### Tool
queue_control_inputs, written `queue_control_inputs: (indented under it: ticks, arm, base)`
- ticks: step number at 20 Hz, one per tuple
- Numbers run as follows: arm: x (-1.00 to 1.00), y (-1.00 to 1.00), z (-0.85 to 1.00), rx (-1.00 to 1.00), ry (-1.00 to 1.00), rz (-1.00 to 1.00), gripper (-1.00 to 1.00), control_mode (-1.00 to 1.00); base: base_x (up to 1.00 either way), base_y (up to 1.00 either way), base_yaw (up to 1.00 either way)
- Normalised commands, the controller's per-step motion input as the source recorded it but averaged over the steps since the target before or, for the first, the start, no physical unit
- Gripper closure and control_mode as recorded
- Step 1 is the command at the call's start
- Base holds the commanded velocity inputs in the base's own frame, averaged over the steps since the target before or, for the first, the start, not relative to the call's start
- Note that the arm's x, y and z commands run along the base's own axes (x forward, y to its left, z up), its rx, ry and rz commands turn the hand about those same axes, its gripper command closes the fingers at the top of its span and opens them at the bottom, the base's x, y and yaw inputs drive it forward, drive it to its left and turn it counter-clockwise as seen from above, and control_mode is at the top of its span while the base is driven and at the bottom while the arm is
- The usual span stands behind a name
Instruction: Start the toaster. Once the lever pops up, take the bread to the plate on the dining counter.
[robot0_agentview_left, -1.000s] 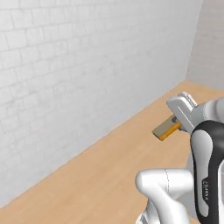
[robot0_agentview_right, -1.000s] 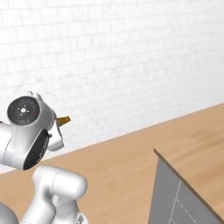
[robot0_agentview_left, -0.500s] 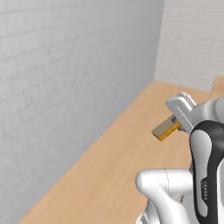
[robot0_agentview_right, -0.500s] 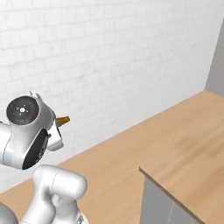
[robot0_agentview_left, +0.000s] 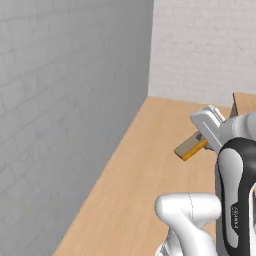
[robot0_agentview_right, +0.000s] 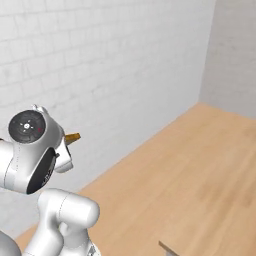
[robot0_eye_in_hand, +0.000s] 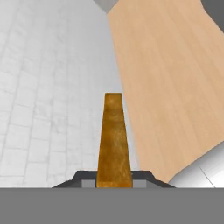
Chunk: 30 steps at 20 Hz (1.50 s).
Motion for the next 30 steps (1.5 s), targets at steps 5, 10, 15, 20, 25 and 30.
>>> queue_control_inputs:
  ticks: [5,10,15,20,25,30]
  arm:
    - [0.0,0.0,0.0,0.0,0.0,0.0,1.0,1.0]
    - [0.0,0.0,0.0,0.0,0.0,0.0,1.0,1.0]
    - [0.0,0.0,0.0,0.0,0.0,0.0,1.0,1.0]
    - [0.0,0.0,0.0,0.0,0.0,0.0,1.0,1.0]
    - [0.0,0.0,0.0,0.0,0.0,0.0,1.0,1.0]
    - [0.0,0.0,0.0,0.0,0.0,0.0,1.0,1.0]
  base:
    - [1.0,0.33,-0.34]
    - [1.0,0.18,-0.37]
    - [1.0,0.06,-0.4]
    - [1.0,0.15,-0.39]
    - [1.0,0.32,-0.35]
    - [1.0,0.34,-0.33]
